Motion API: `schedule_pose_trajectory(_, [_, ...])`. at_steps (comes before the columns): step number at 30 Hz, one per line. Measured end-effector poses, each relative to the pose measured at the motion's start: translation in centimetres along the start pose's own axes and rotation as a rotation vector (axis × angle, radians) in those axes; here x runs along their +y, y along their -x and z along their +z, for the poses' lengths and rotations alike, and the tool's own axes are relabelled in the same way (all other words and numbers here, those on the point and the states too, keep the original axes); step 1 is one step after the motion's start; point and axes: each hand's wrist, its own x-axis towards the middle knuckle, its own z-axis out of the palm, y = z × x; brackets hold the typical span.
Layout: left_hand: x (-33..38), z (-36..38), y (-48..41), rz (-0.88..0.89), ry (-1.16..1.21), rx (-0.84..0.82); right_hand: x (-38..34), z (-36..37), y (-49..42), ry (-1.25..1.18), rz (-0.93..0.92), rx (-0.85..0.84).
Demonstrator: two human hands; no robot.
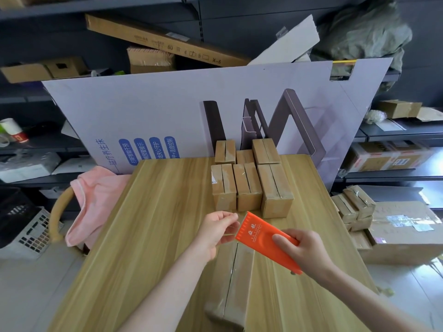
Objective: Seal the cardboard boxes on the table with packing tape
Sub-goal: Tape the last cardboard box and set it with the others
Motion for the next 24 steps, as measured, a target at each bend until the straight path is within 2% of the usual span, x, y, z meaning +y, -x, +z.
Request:
schedule_pose_trajectory(4, [-0.1,-0.1,-0.3,0.029,-0.02,0.023,-0.3,0.2,0.0,0.017,0.004,0.001])
schedule_pose_trajectory(11, [-0.4,0.1,-2.4,0.072,-0.107,0.22,-1.3,1.1,-0.5,0.137,0.014,-0.03])
schedule_pose_trajectory(16, [-0.6,0.4,-3.7,0.088,-0.149,0.274,-1.8,0.5,-1.2,0.22,0.002,-0.051])
schedule_pose_trajectory(21, [-0.6,-4.6,-5.7,0.032,-0.079,0.443,0.7,-2.4,-1.4,0.301,0.06,-0.027])
schedule_pose_trajectory(24, [-2.3,-5.8,-6.5,-0.014,-0.048,0.448,2.7,-3.8,-1.7,0.377,0.103,-0.04])
